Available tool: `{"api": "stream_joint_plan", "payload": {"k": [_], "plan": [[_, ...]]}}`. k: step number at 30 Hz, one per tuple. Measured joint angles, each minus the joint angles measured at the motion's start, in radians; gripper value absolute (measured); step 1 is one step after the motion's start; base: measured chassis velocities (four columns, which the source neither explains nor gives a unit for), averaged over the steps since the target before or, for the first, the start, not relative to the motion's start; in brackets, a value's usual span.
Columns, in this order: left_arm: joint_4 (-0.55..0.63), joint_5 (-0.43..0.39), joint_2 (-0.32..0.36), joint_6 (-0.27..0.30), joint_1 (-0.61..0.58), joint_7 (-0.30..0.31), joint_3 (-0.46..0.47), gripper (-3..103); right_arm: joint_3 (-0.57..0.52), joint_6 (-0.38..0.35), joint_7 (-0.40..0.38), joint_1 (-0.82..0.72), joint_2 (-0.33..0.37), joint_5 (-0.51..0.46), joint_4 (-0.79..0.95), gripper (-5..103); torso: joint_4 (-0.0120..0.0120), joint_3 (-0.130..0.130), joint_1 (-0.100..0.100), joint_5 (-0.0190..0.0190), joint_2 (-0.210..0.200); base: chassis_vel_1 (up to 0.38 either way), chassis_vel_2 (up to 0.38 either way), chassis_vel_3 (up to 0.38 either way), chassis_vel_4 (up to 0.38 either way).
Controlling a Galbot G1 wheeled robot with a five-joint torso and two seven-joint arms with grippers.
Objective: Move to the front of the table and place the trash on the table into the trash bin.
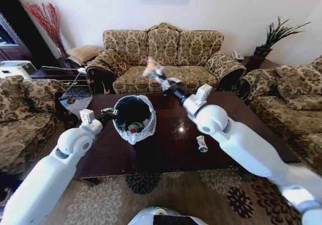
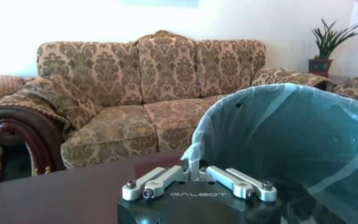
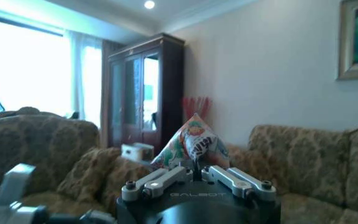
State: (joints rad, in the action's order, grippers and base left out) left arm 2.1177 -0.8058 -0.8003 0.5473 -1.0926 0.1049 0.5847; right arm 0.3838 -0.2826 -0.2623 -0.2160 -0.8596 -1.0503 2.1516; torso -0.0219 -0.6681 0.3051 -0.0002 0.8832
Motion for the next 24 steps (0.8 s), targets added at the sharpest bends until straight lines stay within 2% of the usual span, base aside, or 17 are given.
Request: {"api": "stream_joint_plan", "payload": {"k": [6,10,13,14,17,18,21,22,24], "plan": [[0.005,0.0,0.002,0.004,-0.005,0.001,0.004,1,0.124,-0.012,0.009,-0.009,0.004,-0.001,0.041,0,0.0004,0.0,0.0,0.0005,0.0,0.0,0.0,0.0,0.0],[0.004,0.0,0.004,0.005,-0.004,0.002,0.007,1,0.181,-0.036,0.01,-0.004,-0.012,0.041,0.035,-3,-0.0001,0.0,0.0,0.0,0.0,0.0,0.0,0.0,0.0],[0.002,-0.001,0.002,0.006,0.001,0.003,0.005,1,0.195,-0.048,0.012,0.011,-0.032,0.061,0.0,13,-0.0001,0.0,0.0,0.0003,0.0,0.0,0.0,0.0,0.0],[0.002,-0.001,0.002,0.006,0.001,0.003,0.005,1,0.195,-0.048,0.012,0.011,-0.032,0.061,0.0,13,-0.0001,0.0,0.0,0.0003,0.0,0.0,0.0,0.0,0.0],[0.002,-0.001,-0.004,0.008,0.001,0.002,-0.002,1,0.198,-0.049,0.012,0.018,-0.041,0.068,-0.02,28,0.0003,0.0,0.0,0.0002,0.0,0.0,0.0,0.0,0.0],[0.002,-0.001,-0.004,0.008,0.001,0.002,-0.002,1,0.198,-0.049,0.012,0.018,-0.041,0.068,-0.02,28,0.0003,0.0,0.0,0.0002,0.0,0.0,0.0,0.0,0.0],[0.002,-0.001,-0.005,0.01,0.003,0.002,-0.005,1,0.198,-0.046,0.008,0.02,-0.053,0.071,-0.03,40,0.0001,0.0,0.0,0.0002,0.0,0.0,0.0,0.0,0.0],[0.002,-0.001,-0.005,0.01,0.003,0.002,-0.005,1,0.198,-0.046,0.008,0.02,-0.053,0.071,-0.03,40,0.0001,0.0,0.0,0.0002,0.0,0.0,0.0,0.0,0.0],[0.002,-0.001,-0.011,0.01,0.004,0.002,-0.004,1,0.19,-0.031,-0.001,0.025,-0.057,0.071,-0.031,51,0.0,0.0,0.0,0.0002,0.0,0.0,0.0,0.0,0.0]]}}
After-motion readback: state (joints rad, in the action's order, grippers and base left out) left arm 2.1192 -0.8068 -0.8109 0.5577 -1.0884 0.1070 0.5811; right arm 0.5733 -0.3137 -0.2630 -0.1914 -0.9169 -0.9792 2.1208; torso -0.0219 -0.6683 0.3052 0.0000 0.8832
